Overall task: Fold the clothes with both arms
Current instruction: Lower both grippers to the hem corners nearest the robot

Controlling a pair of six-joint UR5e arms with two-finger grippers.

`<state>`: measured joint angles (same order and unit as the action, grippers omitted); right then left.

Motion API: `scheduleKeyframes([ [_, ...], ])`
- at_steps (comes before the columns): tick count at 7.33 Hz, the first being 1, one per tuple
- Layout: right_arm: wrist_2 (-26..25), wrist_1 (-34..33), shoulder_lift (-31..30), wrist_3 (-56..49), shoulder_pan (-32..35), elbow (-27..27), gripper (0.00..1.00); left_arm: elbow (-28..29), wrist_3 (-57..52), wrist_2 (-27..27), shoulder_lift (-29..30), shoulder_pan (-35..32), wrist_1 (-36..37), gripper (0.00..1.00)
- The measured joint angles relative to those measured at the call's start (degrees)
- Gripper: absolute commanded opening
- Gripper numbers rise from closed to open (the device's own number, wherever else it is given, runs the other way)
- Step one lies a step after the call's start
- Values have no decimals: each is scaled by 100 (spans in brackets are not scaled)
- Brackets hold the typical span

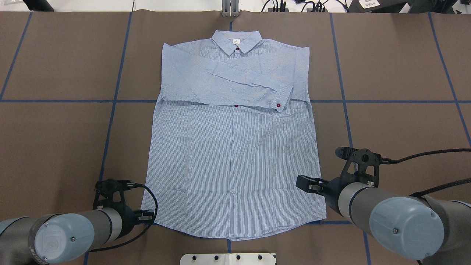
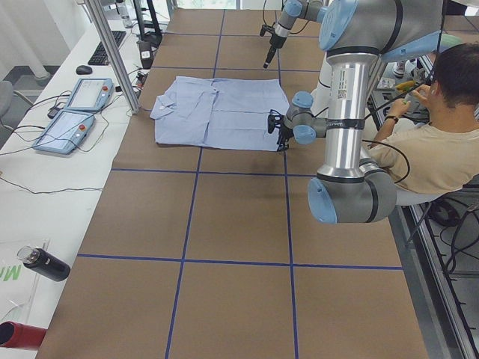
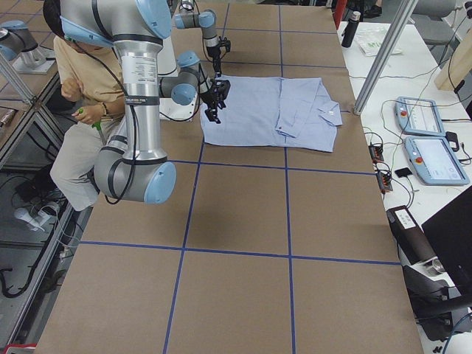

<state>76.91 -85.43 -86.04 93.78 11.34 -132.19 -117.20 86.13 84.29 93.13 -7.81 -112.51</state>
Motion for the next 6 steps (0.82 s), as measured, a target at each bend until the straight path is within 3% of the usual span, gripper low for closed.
scheduleKeyframes([
  [3,0,6,1,0,0,0,100,56,0,3,9,29,1,38],
  [5,-4,3,7,0,0,0,100,70,0,1,8,33,1,0],
  [6,-9,1,7,-2,0,0,100,72,1,0,7,33,1,0],
])
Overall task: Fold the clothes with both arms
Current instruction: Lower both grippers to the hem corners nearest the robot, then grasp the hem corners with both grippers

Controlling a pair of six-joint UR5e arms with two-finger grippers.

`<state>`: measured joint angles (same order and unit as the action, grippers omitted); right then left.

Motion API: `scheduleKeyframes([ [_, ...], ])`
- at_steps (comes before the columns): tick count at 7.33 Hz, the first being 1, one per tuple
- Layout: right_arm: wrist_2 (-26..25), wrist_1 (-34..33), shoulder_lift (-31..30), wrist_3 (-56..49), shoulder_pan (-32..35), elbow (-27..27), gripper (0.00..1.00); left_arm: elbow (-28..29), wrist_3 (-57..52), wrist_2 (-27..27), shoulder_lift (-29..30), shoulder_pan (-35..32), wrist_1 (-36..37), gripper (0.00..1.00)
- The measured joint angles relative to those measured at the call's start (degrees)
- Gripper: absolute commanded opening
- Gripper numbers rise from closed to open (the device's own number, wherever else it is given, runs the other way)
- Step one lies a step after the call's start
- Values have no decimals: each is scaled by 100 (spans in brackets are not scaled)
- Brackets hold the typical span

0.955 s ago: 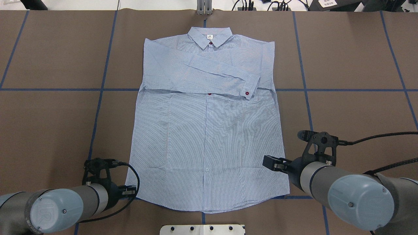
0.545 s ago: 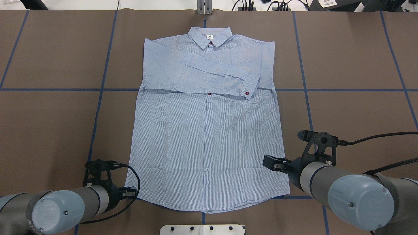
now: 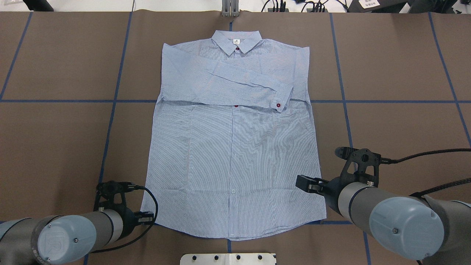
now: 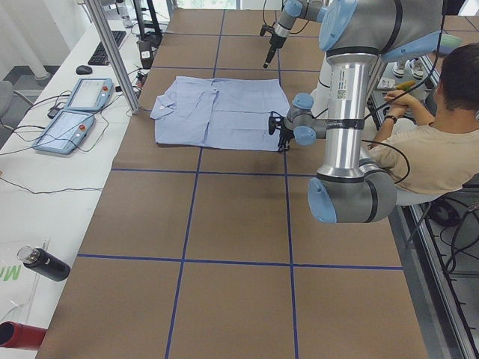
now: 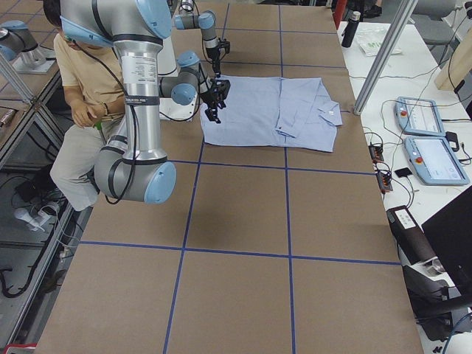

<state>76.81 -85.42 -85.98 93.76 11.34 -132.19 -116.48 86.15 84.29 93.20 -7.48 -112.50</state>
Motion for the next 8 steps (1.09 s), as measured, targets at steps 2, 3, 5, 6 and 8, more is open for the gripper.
scheduleKeyframes([
  [2,0,35,-28,-6,-3,0,100,-5,6,0,9,-4,-2,0],
  [3,0,110,-78,-5,-16,0,100,-13,7,1,21,-7,-5,0],
  [5,-13,869,-648,-5,-94,8,100,-18,17,6,52,-8,-14,0],
  [6,-109,1415,-1091,1,-188,36,98,-24,28,3,61,-8,-21,0],
  [8,-675,1873,-1491,262,-619,307,72,-56,40,-13,69,-8,-45,0],
])
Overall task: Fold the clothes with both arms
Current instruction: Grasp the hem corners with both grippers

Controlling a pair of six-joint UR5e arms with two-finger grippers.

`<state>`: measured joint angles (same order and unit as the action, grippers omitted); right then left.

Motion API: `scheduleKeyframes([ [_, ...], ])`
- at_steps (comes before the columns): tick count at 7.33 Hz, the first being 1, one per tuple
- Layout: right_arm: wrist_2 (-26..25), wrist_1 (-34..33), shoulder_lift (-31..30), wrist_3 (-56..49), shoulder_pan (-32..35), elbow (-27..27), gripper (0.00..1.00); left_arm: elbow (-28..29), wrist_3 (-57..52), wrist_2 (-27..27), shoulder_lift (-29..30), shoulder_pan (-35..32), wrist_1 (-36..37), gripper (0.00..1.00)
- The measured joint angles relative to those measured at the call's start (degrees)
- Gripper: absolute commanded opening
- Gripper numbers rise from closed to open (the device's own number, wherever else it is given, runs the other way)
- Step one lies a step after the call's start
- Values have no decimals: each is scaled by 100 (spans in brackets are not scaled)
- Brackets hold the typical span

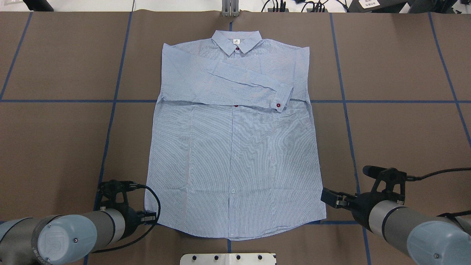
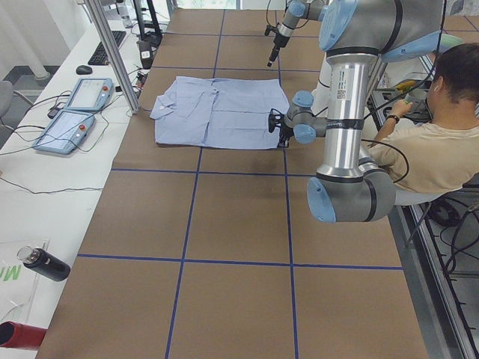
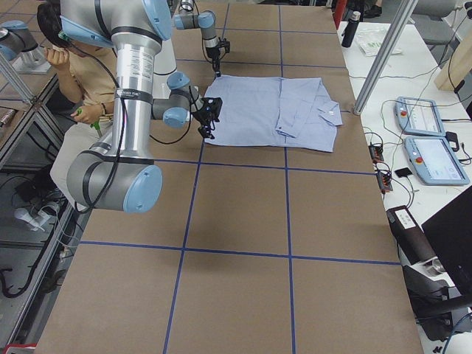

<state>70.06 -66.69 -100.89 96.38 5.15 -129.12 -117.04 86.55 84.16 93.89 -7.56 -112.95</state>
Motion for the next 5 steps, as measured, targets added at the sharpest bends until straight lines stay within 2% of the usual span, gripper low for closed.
scheduleKeyframes([
  [1,-319,46,-28,267,-287,120,56,-10,1,-66,-3,0,-7,0],
  [2,-584,61,-16,522,-550,212,47,-22,2,-163,-3,0,-12,0],
  [5,-985,68,142,853,-952,522,44,-44,10,-314,8,14,-16,0],
])
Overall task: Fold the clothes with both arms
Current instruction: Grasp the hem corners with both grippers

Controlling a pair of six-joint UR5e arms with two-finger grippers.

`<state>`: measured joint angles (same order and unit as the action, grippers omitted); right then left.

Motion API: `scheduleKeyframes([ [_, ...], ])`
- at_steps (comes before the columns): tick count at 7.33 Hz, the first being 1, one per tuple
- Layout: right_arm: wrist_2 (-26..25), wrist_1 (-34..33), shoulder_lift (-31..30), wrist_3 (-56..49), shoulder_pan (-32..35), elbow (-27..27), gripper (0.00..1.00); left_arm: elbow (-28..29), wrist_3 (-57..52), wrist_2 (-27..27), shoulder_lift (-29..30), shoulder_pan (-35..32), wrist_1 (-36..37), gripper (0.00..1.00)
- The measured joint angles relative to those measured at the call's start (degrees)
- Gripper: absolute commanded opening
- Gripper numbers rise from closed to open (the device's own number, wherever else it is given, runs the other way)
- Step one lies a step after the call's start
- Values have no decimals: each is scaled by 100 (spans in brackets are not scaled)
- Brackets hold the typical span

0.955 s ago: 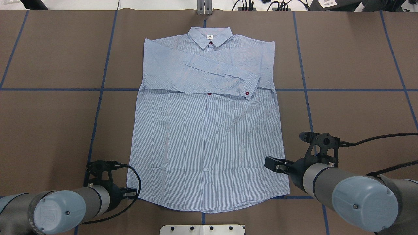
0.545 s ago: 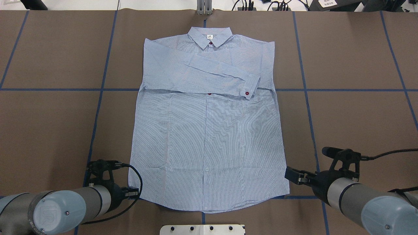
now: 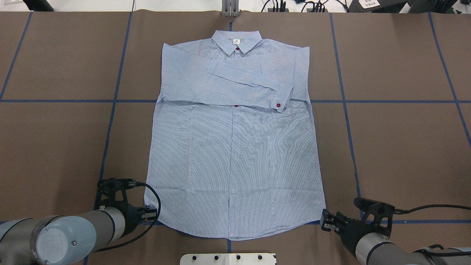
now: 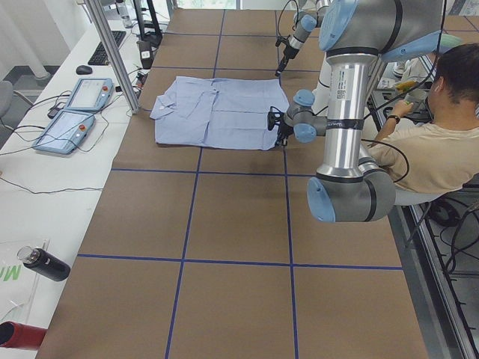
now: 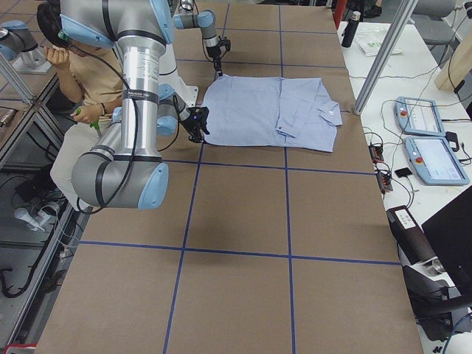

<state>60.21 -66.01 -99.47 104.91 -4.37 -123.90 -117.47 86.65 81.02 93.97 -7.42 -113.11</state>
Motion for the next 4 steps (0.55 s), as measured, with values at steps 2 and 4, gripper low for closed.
scheduleKeyframes([
  [2,-78,-5,314,72,-56,323,44,-3,1,-79,11,1,0,0],
  [4,-95,-16,386,74,-52,421,42,-3,1,-87,21,1,0,0],
])
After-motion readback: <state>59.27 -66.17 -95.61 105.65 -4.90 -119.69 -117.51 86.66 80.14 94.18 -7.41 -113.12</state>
